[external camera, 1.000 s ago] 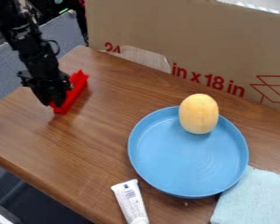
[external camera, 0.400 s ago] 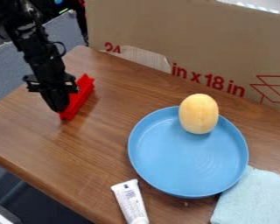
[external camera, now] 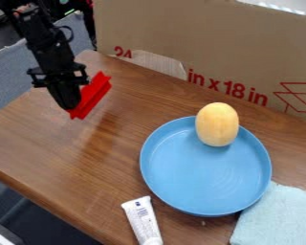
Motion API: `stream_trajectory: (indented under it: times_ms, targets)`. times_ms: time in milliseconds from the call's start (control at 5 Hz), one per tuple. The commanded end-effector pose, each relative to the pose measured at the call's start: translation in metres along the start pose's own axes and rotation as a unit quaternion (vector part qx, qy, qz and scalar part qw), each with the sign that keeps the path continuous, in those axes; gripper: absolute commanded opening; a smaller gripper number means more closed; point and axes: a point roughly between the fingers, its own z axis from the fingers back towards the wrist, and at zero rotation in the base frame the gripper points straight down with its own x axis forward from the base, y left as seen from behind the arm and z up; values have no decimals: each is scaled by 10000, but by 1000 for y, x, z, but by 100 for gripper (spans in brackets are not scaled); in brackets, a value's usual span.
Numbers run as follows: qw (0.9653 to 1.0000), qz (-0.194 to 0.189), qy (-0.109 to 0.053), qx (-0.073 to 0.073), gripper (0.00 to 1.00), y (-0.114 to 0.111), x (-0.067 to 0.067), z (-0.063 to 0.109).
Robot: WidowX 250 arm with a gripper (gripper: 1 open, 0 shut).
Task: Move the red object to the right side of the table
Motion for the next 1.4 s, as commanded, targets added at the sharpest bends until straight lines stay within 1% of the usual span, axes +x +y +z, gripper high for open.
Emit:
stream_trajectory:
  times_ms: [0, 200, 400, 600, 800, 1000, 1200]
  targets:
    - [9978, 324, -524, 259, 0, -12, 19, 33]
    - [9992, -75, -236, 328, 0, -21, 33, 16]
    - [9964, -753, -64, 379, 0, -31, 28, -1]
    - [9965, -737, 35, 381, 0, -30, 26, -9]
    - [9957, -820, 104, 420, 0, -30, 26, -6]
    - [9941, -862, 136, 638, 0, -23, 34, 3]
    - [9939, -811, 184, 721, 0, -22, 42, 10]
